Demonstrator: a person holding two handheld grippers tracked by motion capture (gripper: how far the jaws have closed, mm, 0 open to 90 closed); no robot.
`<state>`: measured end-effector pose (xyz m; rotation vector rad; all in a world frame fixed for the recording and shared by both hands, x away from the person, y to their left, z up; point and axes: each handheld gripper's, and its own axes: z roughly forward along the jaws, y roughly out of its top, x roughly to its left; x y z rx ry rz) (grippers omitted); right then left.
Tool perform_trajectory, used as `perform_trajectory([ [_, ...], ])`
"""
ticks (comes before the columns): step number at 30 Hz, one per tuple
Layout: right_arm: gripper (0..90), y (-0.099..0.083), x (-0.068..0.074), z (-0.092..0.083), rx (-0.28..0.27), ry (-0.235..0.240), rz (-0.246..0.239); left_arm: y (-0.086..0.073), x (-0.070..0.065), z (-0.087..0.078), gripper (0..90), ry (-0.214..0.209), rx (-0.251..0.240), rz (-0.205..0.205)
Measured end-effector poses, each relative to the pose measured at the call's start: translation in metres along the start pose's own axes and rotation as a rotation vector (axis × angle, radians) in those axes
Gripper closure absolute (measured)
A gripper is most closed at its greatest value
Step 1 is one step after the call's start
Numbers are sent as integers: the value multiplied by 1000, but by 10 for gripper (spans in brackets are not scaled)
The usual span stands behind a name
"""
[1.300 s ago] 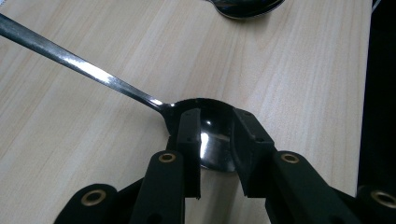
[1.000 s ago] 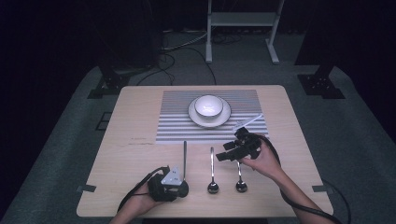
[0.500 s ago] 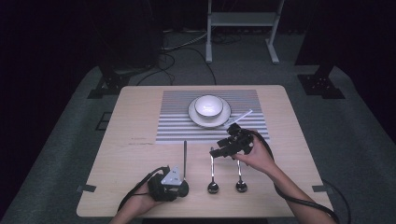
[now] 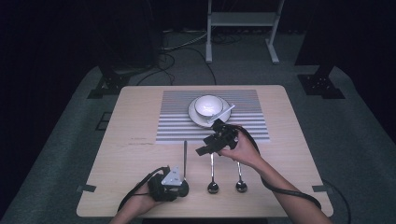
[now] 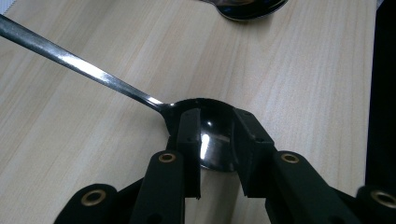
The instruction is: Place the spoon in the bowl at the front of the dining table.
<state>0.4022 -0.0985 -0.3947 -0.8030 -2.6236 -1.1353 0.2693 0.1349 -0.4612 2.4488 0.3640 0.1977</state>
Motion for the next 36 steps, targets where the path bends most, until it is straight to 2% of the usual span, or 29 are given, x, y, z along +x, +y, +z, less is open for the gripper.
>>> perform_trajectory([
  [5,288,8,2,8,13,2,-6,0,0,0,732,0,3,5],
  [25,298,22,2,42,59,33,0,0,0,0,732,3,1,9],
  [32,319,26,0,52,72,27,10,0,0,0,732,5,1,12],
  [36,362,28,-1,58,84,30,17,0,0,0,732,7,1,14],
])
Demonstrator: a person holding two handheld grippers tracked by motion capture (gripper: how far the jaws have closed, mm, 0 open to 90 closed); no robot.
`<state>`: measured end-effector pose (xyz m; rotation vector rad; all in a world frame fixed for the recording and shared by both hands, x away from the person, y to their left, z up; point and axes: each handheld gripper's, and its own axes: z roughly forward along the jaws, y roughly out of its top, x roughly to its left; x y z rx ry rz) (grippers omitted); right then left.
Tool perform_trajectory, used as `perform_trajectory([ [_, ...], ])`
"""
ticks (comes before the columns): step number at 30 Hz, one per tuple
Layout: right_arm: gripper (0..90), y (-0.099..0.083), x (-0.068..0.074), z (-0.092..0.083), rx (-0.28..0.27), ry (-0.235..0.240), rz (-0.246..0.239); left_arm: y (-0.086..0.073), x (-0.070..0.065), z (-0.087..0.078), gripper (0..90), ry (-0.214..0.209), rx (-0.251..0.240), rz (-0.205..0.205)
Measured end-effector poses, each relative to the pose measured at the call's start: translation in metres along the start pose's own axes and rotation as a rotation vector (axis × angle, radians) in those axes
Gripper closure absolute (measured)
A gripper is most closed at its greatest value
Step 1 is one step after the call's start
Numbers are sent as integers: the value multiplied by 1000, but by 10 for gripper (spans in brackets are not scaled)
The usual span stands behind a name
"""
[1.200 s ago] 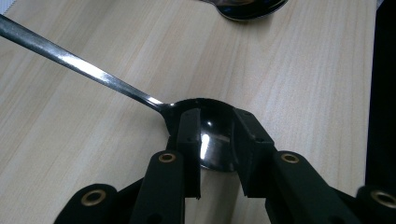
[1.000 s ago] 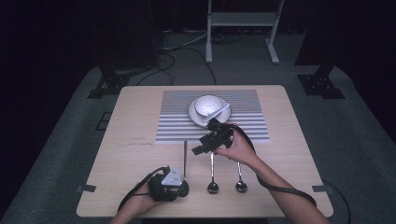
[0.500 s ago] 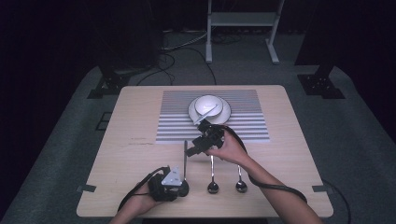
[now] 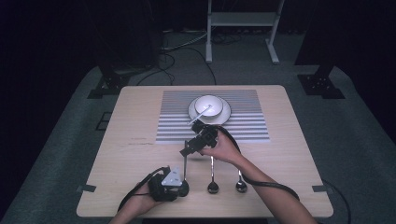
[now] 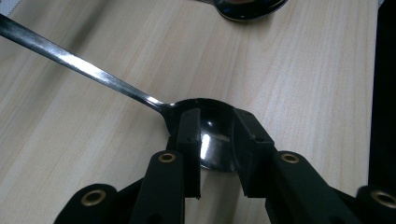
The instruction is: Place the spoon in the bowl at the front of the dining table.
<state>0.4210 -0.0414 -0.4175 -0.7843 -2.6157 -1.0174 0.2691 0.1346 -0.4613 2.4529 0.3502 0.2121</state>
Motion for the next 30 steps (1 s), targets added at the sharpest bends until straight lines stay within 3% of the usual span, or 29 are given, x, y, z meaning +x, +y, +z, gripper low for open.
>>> perform_trajectory([
  [6,415,4,0,7,16,-10,2,0,0,0,731,1,0,2],
  [16,665,7,-2,7,42,-38,28,0,0,0,714,6,-1,1],
  [27,716,9,3,4,44,-26,36,-1,1,-1,710,3,0,6],
  [30,746,11,5,3,44,-20,37,-1,2,-3,660,8,1,-6],
])
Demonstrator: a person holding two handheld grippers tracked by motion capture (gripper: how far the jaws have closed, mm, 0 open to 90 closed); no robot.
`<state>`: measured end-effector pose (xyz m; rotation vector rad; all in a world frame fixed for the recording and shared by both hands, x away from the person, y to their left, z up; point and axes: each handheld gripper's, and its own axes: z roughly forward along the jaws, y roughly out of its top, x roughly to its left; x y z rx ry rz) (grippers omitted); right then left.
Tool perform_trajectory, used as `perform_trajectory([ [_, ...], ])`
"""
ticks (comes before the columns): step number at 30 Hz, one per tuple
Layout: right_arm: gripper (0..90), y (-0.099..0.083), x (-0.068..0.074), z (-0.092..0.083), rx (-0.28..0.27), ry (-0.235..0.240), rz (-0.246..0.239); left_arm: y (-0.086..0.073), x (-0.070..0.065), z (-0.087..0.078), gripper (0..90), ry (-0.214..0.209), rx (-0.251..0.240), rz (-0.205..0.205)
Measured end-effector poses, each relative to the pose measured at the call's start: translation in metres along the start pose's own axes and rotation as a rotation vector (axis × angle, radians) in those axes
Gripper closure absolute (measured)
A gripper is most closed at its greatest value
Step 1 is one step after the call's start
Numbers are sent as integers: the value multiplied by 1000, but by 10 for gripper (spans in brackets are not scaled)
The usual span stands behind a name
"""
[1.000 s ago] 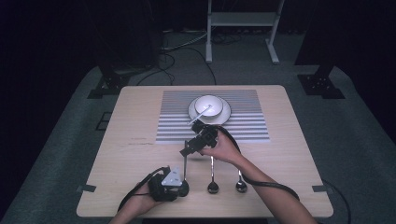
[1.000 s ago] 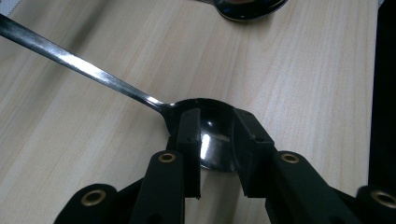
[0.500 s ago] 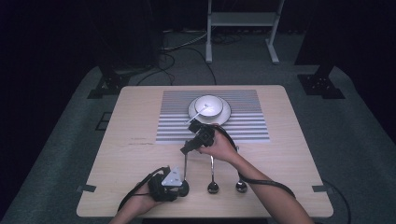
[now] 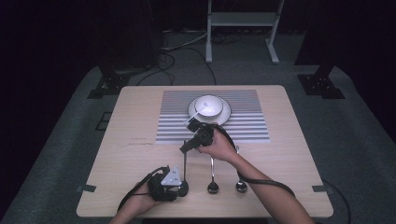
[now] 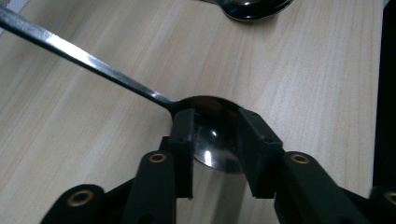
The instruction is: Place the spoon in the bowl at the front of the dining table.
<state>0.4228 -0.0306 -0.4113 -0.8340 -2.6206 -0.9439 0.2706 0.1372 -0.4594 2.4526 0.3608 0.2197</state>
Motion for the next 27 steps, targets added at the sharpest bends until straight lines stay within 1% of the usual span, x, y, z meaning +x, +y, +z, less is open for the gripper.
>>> perform_trajectory([
  [1,758,1,1,-1,0,10,7,-1,1,-1,644,-21,-11,-7],
  [2,769,2,1,-2,2,21,11,-1,3,-3,629,-24,-23,-15],
  [4,789,4,2,-4,8,31,23,-1,5,-8,614,-2,-30,-16],
  [6,817,7,4,-9,13,39,35,-3,9,-13,594,18,-38,-30],
  [9,856,12,6,-19,7,54,55,-8,15,-20,562,42,-40,-56],
  [11,878,14,7,-27,-1,50,65,-11,19,-25,527,58,-48,-81],
  [12,881,16,7,-31,-8,46,70,-12,20,-28,490,69,-58,-99],
  [13,881,17,7,-35,-9,32,65,-14,22,-30,443,73,-65,-110],
  [14,881,17,7,-37,-9,24,68,-15,24,-32,420,75,-74,-128],
  [18,881,17,3,-48,-16,7,84,-23,31,-40,302,116,-86,-181],
  [21,882,16,-1,-55,-31,9,102,-28,34,-42,278,130,-93,-203],
  [25,881,15,-5,-63,-43,-3,112,-34,36,-39,249,131,-72,-227],
  [27,881,15,-6,-66,-49,-3,115,-36,37,-39,234,135,-76,-241],
])
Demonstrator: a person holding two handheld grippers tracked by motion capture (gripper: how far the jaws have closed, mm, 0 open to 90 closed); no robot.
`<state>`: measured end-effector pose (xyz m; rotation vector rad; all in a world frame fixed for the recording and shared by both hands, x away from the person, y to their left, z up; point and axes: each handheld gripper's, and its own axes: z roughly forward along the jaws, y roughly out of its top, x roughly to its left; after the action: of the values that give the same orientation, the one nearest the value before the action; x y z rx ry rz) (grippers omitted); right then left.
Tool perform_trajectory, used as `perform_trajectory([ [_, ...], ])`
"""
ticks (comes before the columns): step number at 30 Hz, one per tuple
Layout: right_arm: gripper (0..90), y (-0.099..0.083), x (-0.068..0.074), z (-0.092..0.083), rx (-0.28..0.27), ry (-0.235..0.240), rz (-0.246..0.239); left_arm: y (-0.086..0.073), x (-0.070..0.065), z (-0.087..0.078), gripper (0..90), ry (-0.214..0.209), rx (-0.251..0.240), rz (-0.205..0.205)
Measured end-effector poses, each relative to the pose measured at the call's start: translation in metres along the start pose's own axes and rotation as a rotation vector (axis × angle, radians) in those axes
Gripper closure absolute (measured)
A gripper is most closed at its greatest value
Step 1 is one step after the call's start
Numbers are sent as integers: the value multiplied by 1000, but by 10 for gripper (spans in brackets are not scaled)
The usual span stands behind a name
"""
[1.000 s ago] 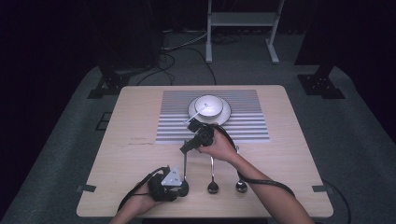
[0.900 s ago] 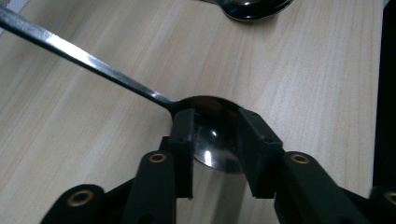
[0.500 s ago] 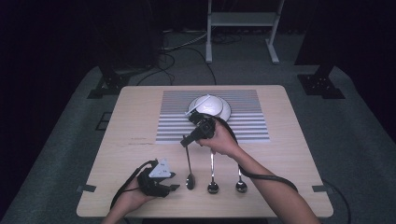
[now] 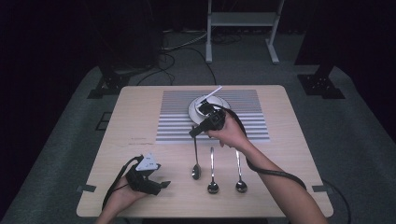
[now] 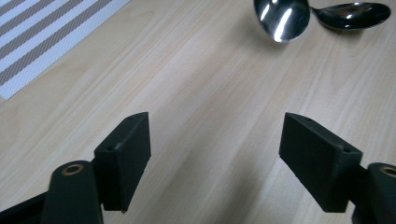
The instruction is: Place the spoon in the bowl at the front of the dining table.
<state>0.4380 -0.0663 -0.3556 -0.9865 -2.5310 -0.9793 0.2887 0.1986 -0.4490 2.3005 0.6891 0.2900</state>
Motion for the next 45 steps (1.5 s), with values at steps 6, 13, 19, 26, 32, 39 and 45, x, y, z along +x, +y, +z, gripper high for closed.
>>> perform_trajectory([
  [6,881,0,-2,-12,-25,-9,8,-2,5,-4,174,14,-11,-30],
  [13,881,1,-7,-19,-41,-24,16,-7,12,-6,118,52,-1,-69],
  [19,881,3,-10,-27,-67,-33,22,-11,18,-9,90,58,-14,-95],
  [26,881,4,-13,-32,-81,-40,34,-13,20,-12,83,69,-19,-108],
  [32,882,4,-17,-39,-101,-47,46,-13,21,-12,83,74,-21,-107],
  [39,882,5,-21,-44,-112,-57,56,-14,21,-13,83,77,-23,-110],
  [45,881,6,-25,-47,-122,-62,69,-14,21,-13,83,72,-24,-112],
])
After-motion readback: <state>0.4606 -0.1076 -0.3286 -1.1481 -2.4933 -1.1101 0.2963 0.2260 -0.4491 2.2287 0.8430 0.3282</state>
